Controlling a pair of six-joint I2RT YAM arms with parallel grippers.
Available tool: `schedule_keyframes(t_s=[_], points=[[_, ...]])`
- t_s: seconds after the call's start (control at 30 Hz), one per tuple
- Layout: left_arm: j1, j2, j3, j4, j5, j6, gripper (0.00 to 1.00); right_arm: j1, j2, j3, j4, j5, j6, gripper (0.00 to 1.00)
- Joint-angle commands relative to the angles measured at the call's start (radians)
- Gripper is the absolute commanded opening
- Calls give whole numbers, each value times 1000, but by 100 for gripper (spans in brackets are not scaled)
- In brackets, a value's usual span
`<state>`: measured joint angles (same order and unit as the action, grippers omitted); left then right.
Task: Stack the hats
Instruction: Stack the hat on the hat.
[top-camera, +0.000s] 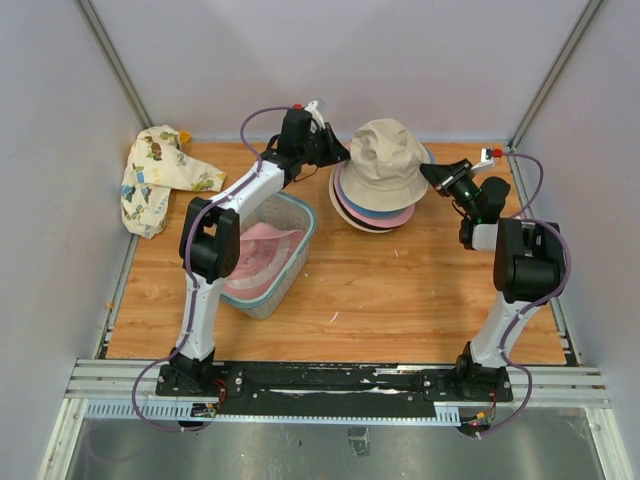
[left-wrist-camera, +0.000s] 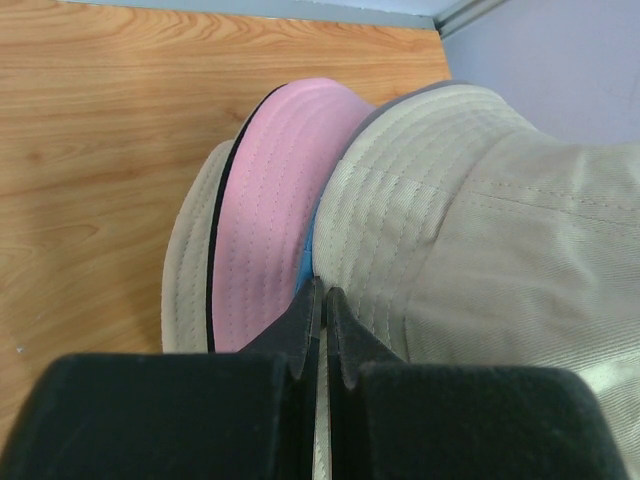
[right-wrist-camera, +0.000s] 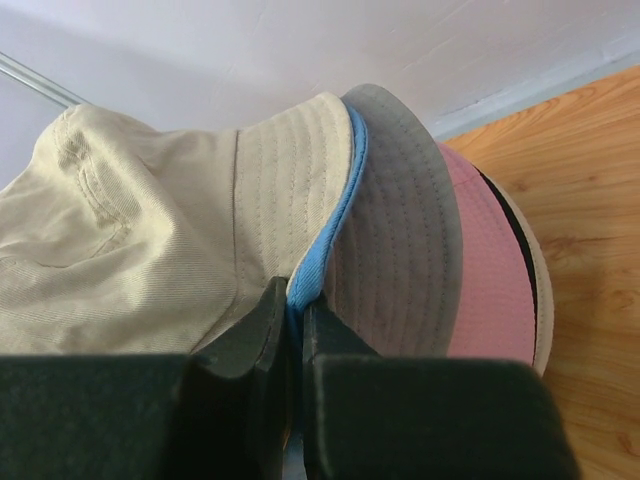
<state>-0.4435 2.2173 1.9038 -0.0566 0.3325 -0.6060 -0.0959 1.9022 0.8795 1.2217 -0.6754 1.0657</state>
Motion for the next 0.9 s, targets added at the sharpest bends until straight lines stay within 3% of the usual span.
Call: schedule_keyframes(t_s=[0.0,0.27,0.33,0.43,0.57,0.87], points=[[-40,83,-43,-159,0,46,0,50,56,-76,-432,30,-191,1],[-40,51,-97,-160,-5,61,0,82,-70,-27,-630,76,-271,4],[-38,37,-113,-159,-13,60,0,82,-89,-19,-667,81,-280,10],[-37,15,-130,-150,-20,51,0,82,-101,-27,-680,89,-281,29],[-28,-21,-163,-128,-24,35,3,76,-142,-63,-679,118,-278,47],[-8,-86,-215,-95,-25,18,9,41,-291,-115,-732,201,-283,61]])
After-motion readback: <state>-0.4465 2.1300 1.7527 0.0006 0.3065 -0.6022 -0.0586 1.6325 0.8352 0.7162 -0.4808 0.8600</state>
